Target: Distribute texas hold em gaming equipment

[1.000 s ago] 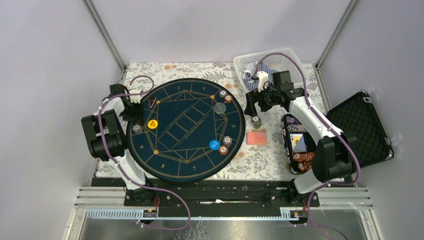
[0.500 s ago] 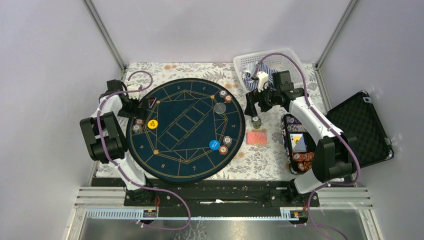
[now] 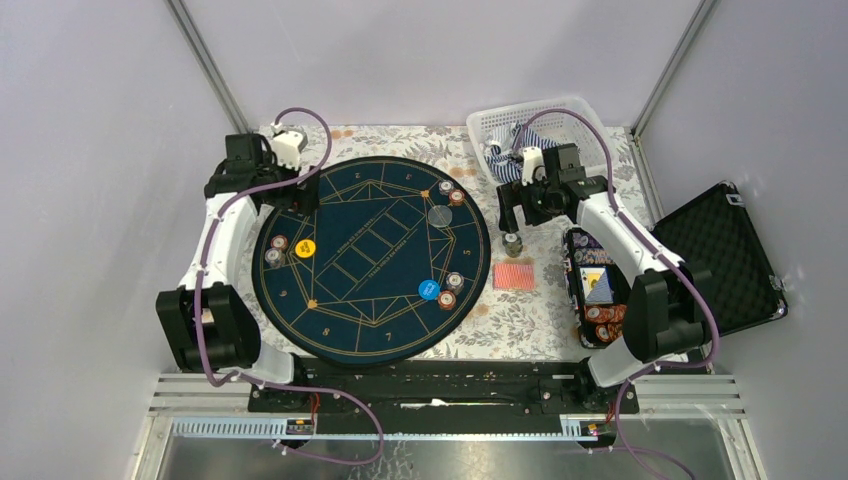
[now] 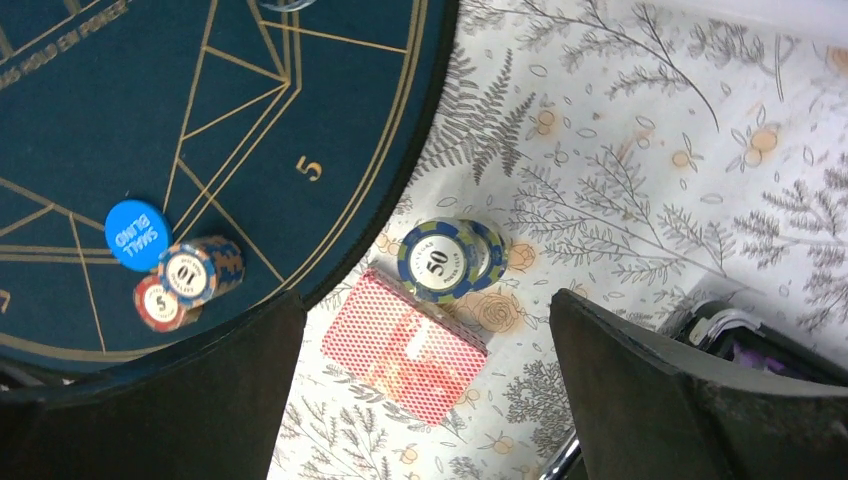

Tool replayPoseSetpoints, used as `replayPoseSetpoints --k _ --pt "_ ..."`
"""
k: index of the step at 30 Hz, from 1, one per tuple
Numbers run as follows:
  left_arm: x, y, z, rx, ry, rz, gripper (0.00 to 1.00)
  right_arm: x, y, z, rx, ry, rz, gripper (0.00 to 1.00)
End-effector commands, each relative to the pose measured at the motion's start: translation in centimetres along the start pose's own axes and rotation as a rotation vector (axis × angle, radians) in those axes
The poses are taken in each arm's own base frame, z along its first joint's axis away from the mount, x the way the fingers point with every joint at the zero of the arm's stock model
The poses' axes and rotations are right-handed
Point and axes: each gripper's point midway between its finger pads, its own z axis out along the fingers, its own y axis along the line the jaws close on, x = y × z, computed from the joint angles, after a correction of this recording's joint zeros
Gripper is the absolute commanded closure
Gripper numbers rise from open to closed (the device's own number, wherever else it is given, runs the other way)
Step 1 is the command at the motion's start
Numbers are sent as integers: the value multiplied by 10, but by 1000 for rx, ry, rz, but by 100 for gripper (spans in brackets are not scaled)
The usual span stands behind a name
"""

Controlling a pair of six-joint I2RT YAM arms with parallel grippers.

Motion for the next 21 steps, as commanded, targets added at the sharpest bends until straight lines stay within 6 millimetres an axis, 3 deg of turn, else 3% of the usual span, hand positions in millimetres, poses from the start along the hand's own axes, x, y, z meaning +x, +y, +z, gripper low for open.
replayPoseSetpoints --k 1,10,21 --pt "-14 -25 -10 49 -65 -49 1 14 -12 13 107 68 167 0" --pt "-19 -43 -16 91 -100 -81 1 31 -10 34 194 119 222 0" --pt "-15 -45 -19 88 -102 -80 1 54 -26 59 309 142 279 1"
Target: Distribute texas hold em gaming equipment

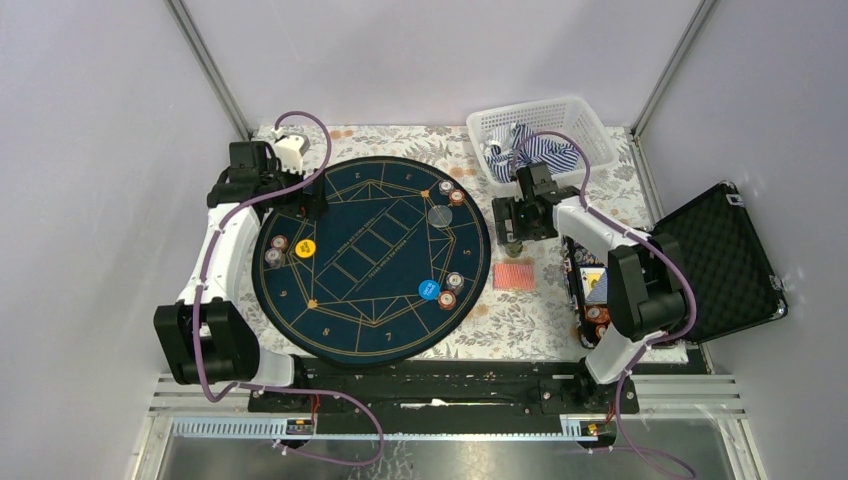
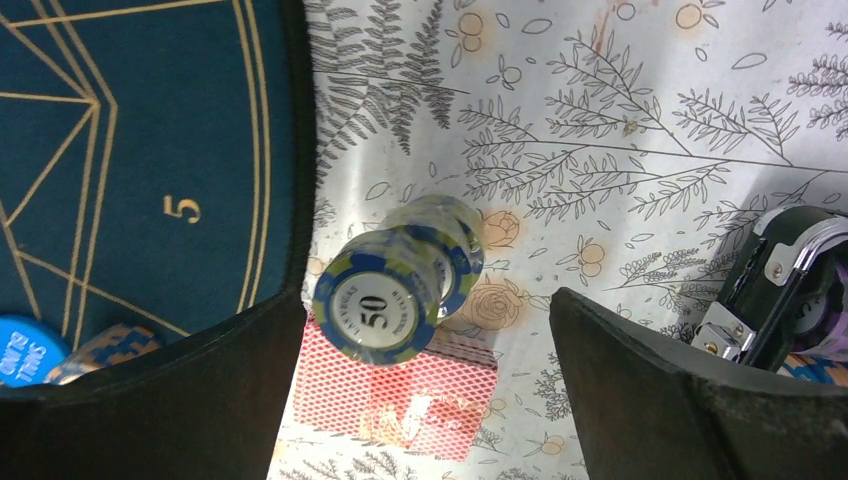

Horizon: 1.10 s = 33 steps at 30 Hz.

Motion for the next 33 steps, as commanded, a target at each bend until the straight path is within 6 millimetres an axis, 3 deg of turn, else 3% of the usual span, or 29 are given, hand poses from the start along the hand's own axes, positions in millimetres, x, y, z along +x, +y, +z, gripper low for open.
replayPoseSetpoints --k 1,17,33 --pt "-14 -6 -7 14 -66 15 1 -1 -4 12 45 -23 47 2" --pt "-15 -7 -7 21 -67 12 1 16 -3 39 41 34 91 15" --pt "-15 -4 -7 1 -70 20 1 23 -1 44 26 56 87 32"
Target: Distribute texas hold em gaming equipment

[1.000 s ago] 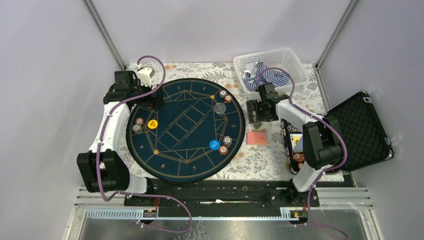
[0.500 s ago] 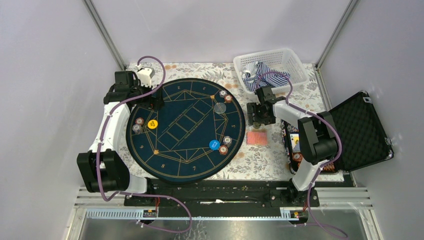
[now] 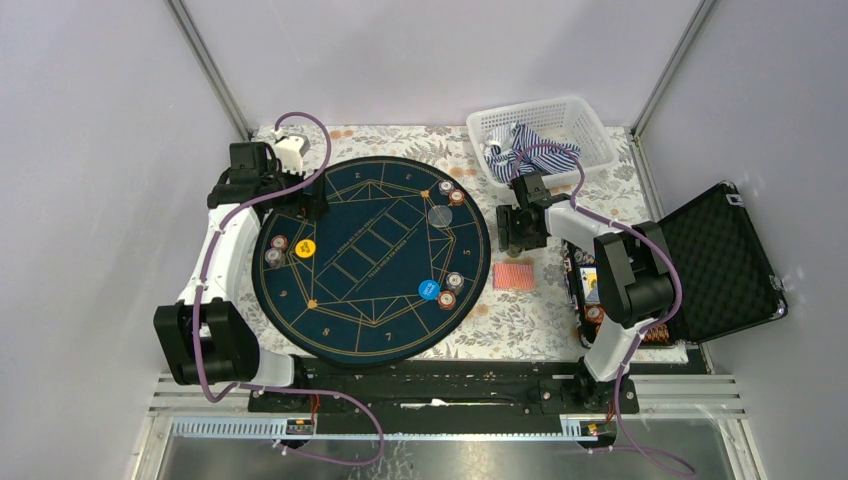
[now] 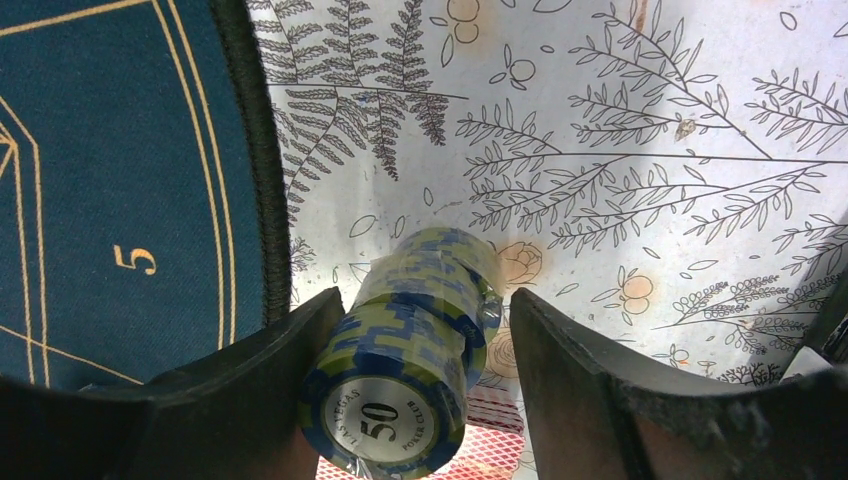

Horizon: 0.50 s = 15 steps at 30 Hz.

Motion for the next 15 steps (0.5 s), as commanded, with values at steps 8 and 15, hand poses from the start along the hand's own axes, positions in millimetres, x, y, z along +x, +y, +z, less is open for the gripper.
replayPoseSetpoints --k 8,15 --pt "-15 -2 -4 0 -60 25 1 6 0 3 3 14 -7 40" --pt "-14 -2 -3 4 -58 23 1 5 1 1 -4 12 -17 48"
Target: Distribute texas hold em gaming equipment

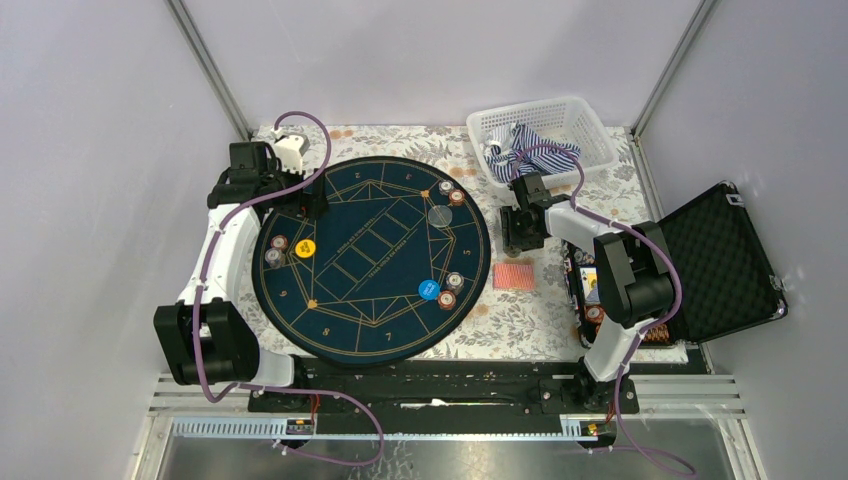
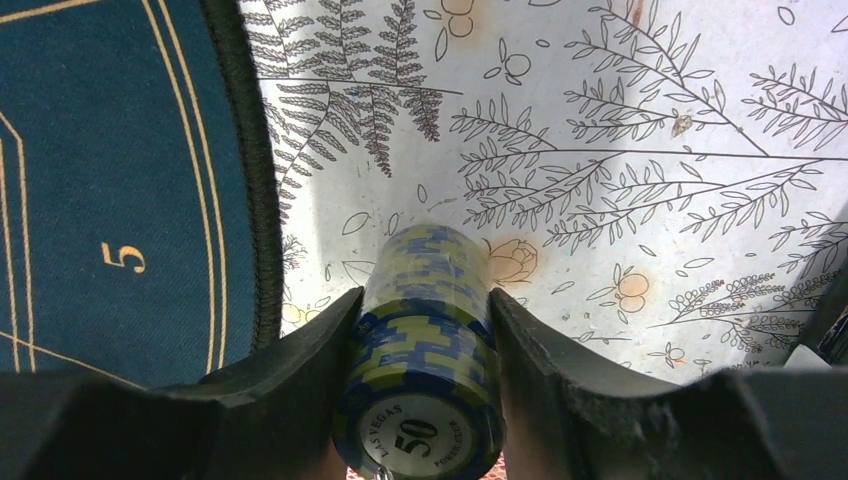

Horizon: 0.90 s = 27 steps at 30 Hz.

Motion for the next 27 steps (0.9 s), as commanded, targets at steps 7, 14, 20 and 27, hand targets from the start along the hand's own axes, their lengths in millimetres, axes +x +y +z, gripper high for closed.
replayPoseSetpoints --k 7,14,20,27 --pt "-11 -3 -2 10 -43 15 1 5 6 1 -32 21 -25 33" --pt "-11 -4 -2 16 -44 13 1 8 9 9 -51 49 -40 29" --pt "-10 -3 -2 14 -42 18 1 7 8 13 -45 48 -56 37" --pt "-9 -4 1 22 -36 15 1 0 1 6 -12 15 -95 44"
